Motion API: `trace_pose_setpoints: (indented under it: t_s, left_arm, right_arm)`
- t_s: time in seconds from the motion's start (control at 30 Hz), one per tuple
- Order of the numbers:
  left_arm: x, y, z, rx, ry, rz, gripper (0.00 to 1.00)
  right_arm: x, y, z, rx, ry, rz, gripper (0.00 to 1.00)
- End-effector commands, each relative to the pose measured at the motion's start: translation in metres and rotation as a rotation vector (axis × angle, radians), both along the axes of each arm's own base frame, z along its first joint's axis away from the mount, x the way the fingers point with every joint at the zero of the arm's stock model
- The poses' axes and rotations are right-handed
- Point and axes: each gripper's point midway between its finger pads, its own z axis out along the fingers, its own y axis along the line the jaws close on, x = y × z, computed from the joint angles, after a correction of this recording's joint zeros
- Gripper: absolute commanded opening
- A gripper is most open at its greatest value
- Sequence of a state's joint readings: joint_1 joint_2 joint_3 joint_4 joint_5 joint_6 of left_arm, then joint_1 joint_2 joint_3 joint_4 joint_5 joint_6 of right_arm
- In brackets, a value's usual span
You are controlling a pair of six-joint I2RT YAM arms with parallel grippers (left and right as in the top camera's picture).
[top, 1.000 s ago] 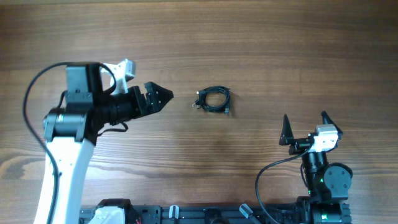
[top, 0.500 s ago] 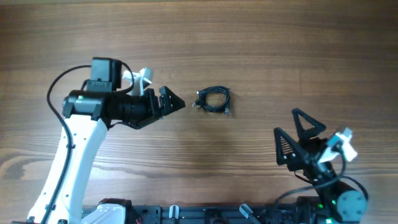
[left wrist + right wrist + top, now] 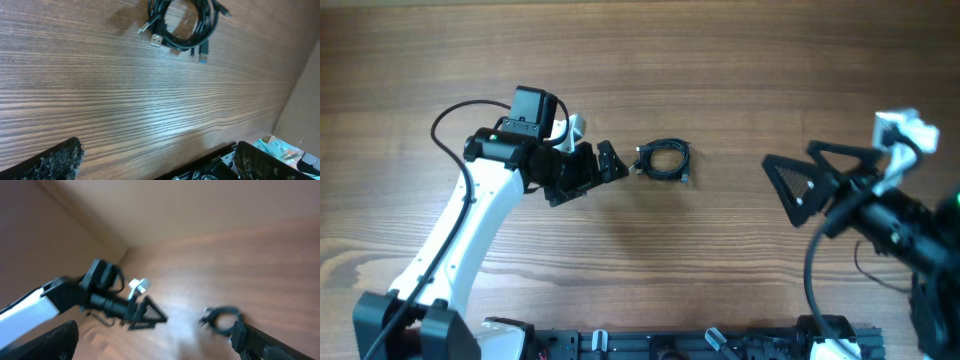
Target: Untangle cables
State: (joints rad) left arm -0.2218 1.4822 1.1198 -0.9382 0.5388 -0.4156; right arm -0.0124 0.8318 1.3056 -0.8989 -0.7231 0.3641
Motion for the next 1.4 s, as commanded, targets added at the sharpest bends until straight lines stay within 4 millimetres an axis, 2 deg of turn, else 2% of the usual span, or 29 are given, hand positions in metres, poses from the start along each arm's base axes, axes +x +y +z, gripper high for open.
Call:
trace_pose_setpoints:
  t_s: [0.0,0.07,0.13,0.23,0.33,0.43,0.5,0.6,0.63,0.7,0.87,0.93,1.03,1.3,1.37]
  left_arm:
    - [0.004,0.0,-0.011,0.019,0.034,0.01,1.0]
    - [0.005,0.0,-0.015,0.022,0.048,0.01,1.0]
    - [0.01,-0.001,-0.016,0.019,0.03,0.01,1.0]
    - [0.019,0.008,-0.021,0.073,0.02,0.069,1.0]
    - [0.024,0.024,-0.028,0.16,0.04,0.18,1.0]
    - [0.027,0.032,-0.031,0.208,0.03,0.208,1.0]
    - [0.027,0.033,-0.031,0.214,0.028,0.209,1.0]
    - [0.027,0.033,-0.031,0.215,0.029,0.209,1.0]
    - [0.026,0.033,-0.031,0.216,0.032,0.209,1.0]
    - [0.026,0.034,-0.032,0.216,0.034,0.209,1.0]
    - [0.024,0.031,-0.032,0.216,0.036,0.201,1.0]
    - [0.025,0.027,-0.031,0.213,0.03,0.199,1.0]
    - [0.024,0.021,-0.031,0.211,0.022,0.18,1.0]
    - [0.023,0.015,-0.03,0.209,0.012,0.162,1.0]
    - [0.023,0.015,-0.03,0.21,0.012,0.162,1.0]
  right_arm:
    - [0.01,0.013,-0.019,0.017,0.103,0.113,0.99]
    - [0.027,0.009,-0.047,-0.039,0.204,0.073,0.99]
    - [0.045,0.007,-0.084,-0.155,0.333,0.006,0.99]
    - [0.063,0.019,-0.139,-0.327,0.536,-0.016,0.99]
    - [0.081,0.033,-0.177,-0.394,0.638,-0.036,1.0]
    - [0.108,0.043,-0.221,-0.407,0.736,-0.074,0.99]
    - [0.117,0.048,-0.243,-0.411,0.784,-0.068,0.82]
    - [0.119,0.056,-0.277,-0.411,0.878,-0.033,0.54]
    - [0.121,0.06,-0.286,-0.401,0.897,-0.018,0.49]
    - [0.126,0.066,-0.301,-0.398,0.918,-0.017,0.45]
    - [0.133,0.084,-0.336,-0.426,0.925,0.006,0.53]
    - [0.136,0.083,-0.337,-0.429,0.92,-0.009,0.53]
    - [0.14,0.07,-0.342,-0.466,0.933,-0.116,0.5]
    - [0.135,0.096,-0.348,-0.449,0.904,-0.09,0.46]
    - [0.135,0.091,-0.35,-0.468,0.914,-0.159,0.46]
